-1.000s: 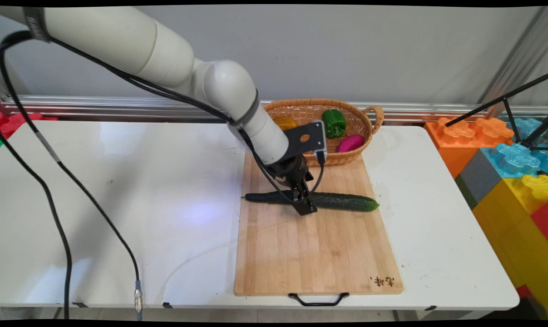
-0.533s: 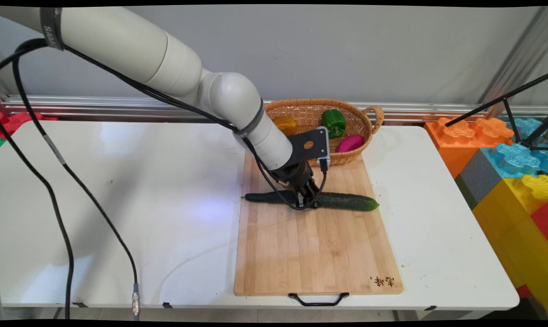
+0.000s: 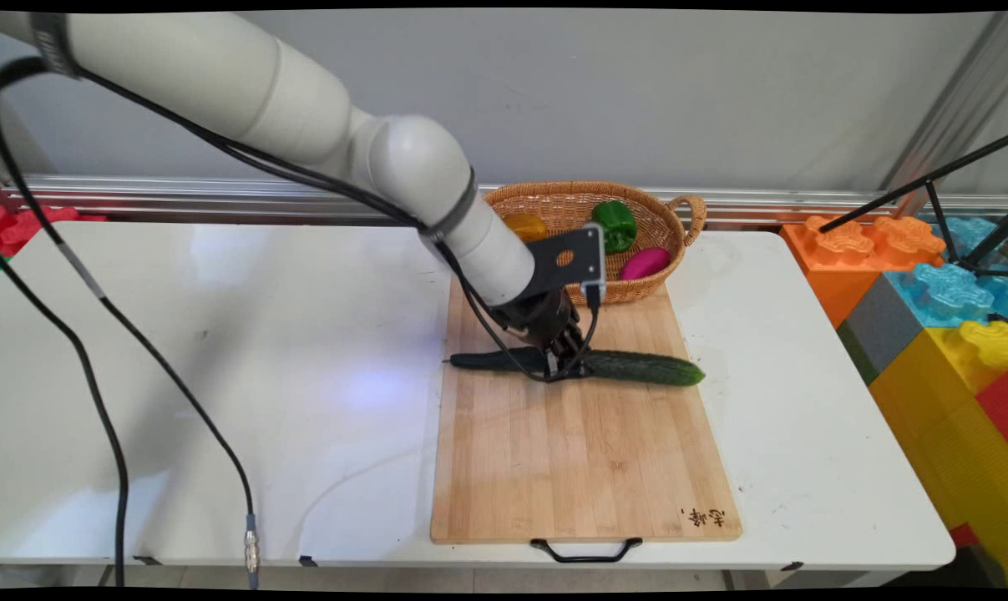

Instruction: Place the picked object in the vegetable basket

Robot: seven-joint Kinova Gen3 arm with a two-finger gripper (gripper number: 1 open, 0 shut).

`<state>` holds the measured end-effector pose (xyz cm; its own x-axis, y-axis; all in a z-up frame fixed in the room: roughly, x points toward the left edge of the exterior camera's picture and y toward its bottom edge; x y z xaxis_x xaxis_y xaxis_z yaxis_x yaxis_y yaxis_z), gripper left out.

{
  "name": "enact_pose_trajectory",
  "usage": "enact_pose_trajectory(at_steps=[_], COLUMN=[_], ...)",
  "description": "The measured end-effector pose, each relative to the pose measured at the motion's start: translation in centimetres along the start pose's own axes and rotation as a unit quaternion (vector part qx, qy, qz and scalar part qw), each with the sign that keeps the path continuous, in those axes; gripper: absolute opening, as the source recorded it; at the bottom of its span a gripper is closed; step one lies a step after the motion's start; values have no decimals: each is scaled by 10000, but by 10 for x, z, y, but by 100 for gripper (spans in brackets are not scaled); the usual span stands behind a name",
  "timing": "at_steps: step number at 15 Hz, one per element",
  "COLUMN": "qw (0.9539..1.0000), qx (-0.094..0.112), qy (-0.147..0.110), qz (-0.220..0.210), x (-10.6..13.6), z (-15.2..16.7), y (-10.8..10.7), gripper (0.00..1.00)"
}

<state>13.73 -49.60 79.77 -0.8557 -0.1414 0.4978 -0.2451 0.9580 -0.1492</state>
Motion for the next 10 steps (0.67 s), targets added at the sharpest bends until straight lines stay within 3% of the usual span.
enact_pose_trajectory(at_steps=[5, 7, 10], qw=[9995, 9988, 9959], qx=[26, 143, 529], qy=[323, 475, 710], qz=[-12, 4, 159], x=[27, 40, 60], z=[-33, -46, -66], y=[-6, -16, -45], gripper=[0, 0, 0])
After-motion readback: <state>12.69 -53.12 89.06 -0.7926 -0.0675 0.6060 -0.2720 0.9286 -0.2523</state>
